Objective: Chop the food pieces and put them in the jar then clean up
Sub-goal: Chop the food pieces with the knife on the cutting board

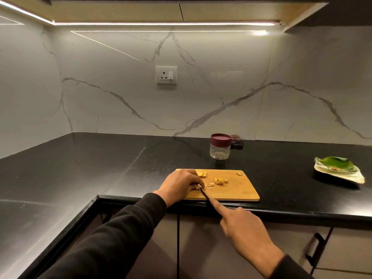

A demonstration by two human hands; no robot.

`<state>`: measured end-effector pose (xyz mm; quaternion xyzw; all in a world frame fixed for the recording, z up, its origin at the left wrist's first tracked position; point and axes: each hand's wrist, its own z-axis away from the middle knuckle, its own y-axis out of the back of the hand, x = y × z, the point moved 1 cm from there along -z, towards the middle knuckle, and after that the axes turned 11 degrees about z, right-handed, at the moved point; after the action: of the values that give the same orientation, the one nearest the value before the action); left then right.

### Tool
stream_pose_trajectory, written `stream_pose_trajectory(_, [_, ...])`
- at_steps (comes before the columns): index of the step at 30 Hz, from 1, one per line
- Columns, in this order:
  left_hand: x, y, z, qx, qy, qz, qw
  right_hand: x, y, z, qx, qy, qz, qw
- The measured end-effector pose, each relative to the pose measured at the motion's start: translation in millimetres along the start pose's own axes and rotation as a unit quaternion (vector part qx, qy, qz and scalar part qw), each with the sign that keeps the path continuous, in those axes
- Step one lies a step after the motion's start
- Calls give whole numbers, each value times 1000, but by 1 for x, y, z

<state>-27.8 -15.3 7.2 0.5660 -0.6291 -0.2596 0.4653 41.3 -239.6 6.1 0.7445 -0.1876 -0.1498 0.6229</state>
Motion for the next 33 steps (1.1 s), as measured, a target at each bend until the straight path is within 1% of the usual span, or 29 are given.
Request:
stream_pose_trajectory(4, [-1,2,-9,-75,11,-11,997,-1,0,0,-5,-1,-2,1000])
stream_pose_trajectory(6, [-2,2,-13,-87,19,-14,996,0,-1,0,-7,-4,-6,1000])
stream_pose_trajectory(11, [-4,2,-11,-36,46,27,998,5,-3,-4,11,-11,-30,999])
stream_pose_trajectory(17, [-5,0,-1,16,14,39,999,10,-2,-8,29,-33,-56,997])
stream_pose_trajectory(21, [-5,-1,2,37,10,36,999,5,-2,-7,28,-17,-73,997])
stream_pose_trajectory(33, [-6,-3,4,50,5,21,999,4,-5,-13,17,-7,-102,995])
